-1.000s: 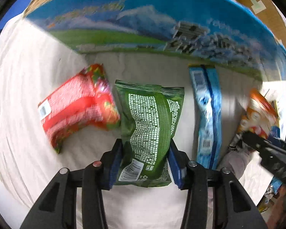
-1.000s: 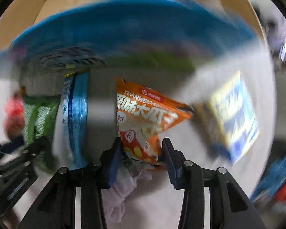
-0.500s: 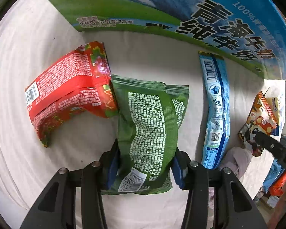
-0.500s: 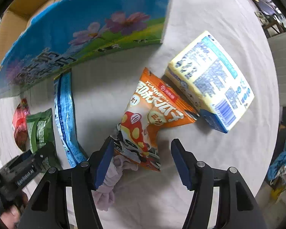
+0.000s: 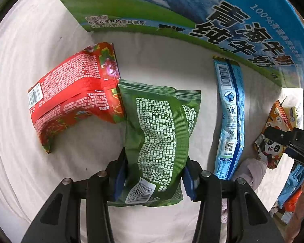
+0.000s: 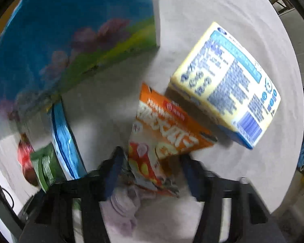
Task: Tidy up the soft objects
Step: 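Grasp the green snack bag with the left tool while the right tool grasps the orange bag, then carry both bags into the cardboard box and open both tools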
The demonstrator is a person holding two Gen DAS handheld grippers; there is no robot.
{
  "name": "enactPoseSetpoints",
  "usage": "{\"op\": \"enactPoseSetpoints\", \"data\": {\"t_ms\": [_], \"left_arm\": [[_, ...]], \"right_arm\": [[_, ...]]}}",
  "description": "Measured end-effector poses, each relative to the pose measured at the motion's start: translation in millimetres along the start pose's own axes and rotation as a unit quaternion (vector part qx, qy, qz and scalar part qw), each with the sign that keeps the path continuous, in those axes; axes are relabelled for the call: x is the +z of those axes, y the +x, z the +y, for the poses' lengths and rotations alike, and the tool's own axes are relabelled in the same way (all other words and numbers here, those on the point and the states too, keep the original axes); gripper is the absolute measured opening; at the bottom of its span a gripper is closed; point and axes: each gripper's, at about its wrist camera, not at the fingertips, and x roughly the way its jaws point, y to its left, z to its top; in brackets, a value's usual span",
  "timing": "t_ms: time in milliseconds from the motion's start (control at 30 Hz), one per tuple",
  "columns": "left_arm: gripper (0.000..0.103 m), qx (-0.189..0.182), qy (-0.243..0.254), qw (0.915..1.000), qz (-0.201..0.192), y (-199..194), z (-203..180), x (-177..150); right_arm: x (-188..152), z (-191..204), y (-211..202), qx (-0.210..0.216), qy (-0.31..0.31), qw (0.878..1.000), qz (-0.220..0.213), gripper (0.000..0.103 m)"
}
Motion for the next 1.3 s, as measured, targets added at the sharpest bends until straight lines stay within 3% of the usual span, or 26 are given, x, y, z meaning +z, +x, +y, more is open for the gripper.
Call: {"op": "enactPoseSetpoints", "data": {"t_ms": [167,467,767,1000,1167,1300], "left_arm": [[0.04,-0.005,0.001,1.0,-0.004,-13,-26,0],[0.04,-0.012,0.013,0.9988,-0.046,-59,-28,-14],[0.04,-0.031,0.055,0.9919,-0.11,-149,-37,-49],[0.04,-0.047,0.083,0.983,-0.157,-211,-54,-54],[0.04,-0.061,0.091,0.978,-0.178,-246,-66,-38],[0.04,-0.074,0.083,0.9769,-0.183,-257,-75,-3]], "right_arm": [[2,-6,-22,0.008,-0.002,1.0,-0.011,0.036],[-12,-4,-94,0.035,-0.041,0.998,-0.04,0.034],[-83,3,-146,0.076,-0.108,0.989,-0.067,0.033],[-124,20,-191,0.107,-0.159,0.976,-0.101,0.033],[-114,50,-212,0.124,-0.185,0.967,-0.12,0.033],[-72,62,-226,0.124,-0.2,0.963,-0.134,0.033]]}}
